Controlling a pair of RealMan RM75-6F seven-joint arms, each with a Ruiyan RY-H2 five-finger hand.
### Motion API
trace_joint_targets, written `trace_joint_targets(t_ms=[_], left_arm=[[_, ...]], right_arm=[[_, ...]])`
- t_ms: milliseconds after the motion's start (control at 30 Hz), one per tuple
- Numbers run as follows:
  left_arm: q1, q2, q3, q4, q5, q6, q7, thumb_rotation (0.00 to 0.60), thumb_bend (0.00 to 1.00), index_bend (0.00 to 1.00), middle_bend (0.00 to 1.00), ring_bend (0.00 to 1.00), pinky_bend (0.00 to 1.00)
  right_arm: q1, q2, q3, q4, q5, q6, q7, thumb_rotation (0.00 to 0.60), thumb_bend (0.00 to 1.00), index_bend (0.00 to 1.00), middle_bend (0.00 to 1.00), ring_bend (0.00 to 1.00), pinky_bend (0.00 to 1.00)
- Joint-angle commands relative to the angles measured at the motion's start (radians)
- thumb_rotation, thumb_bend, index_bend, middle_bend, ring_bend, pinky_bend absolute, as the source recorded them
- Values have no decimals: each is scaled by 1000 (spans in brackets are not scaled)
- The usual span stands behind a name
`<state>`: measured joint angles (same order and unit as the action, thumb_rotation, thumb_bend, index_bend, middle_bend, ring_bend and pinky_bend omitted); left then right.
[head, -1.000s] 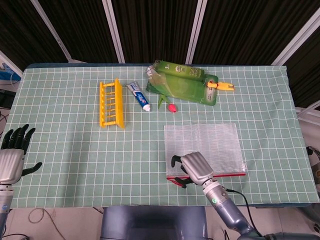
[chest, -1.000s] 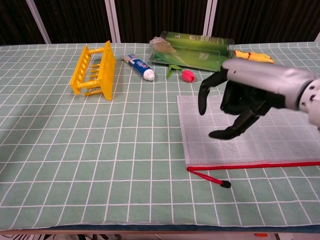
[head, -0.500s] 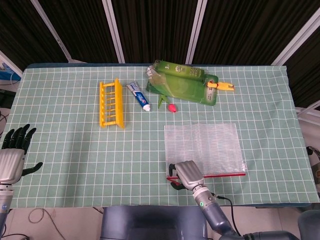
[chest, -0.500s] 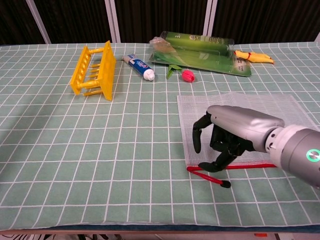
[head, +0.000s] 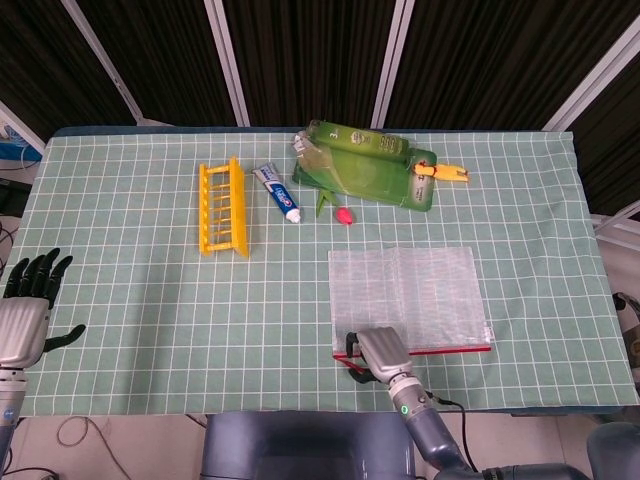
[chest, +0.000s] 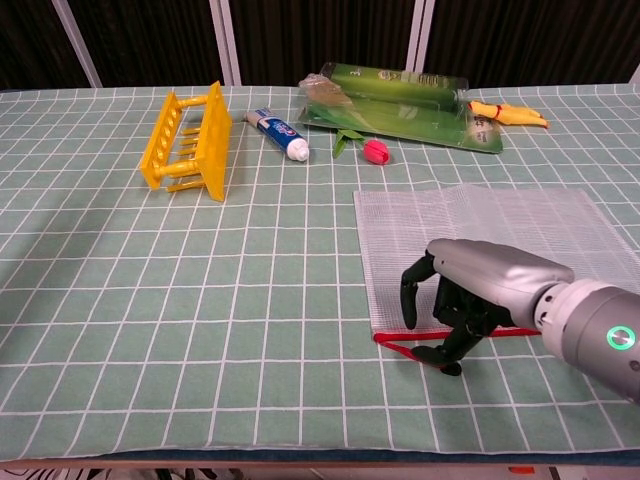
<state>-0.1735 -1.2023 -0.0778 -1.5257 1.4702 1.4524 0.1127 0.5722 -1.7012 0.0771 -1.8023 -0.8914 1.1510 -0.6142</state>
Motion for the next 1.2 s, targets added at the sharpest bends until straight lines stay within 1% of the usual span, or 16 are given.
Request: trace_joint_targets(t_ms=[33, 900, 1200], left_arm=[[0, 0, 0, 1, 2, 1, 2, 600, 6, 0, 0, 0, 0], [0, -1, 1, 2, 3, 3, 0, 600, 5, 0, 0, 0, 0], [-1, 0, 0, 1, 1, 2, -3, 600, 5, 0, 0, 0, 0]], right_arm=[[-3, -2, -4, 5, 6, 0, 4, 600, 355, 550, 1000, 1000, 1000], [-29, -10, -27, 51, 16, -2, 42, 600, 358, 551, 1000, 1000, 1000], [-35, -12, -31, 60, 18, -5, 47, 600, 401, 551, 1000, 1000, 1000]])
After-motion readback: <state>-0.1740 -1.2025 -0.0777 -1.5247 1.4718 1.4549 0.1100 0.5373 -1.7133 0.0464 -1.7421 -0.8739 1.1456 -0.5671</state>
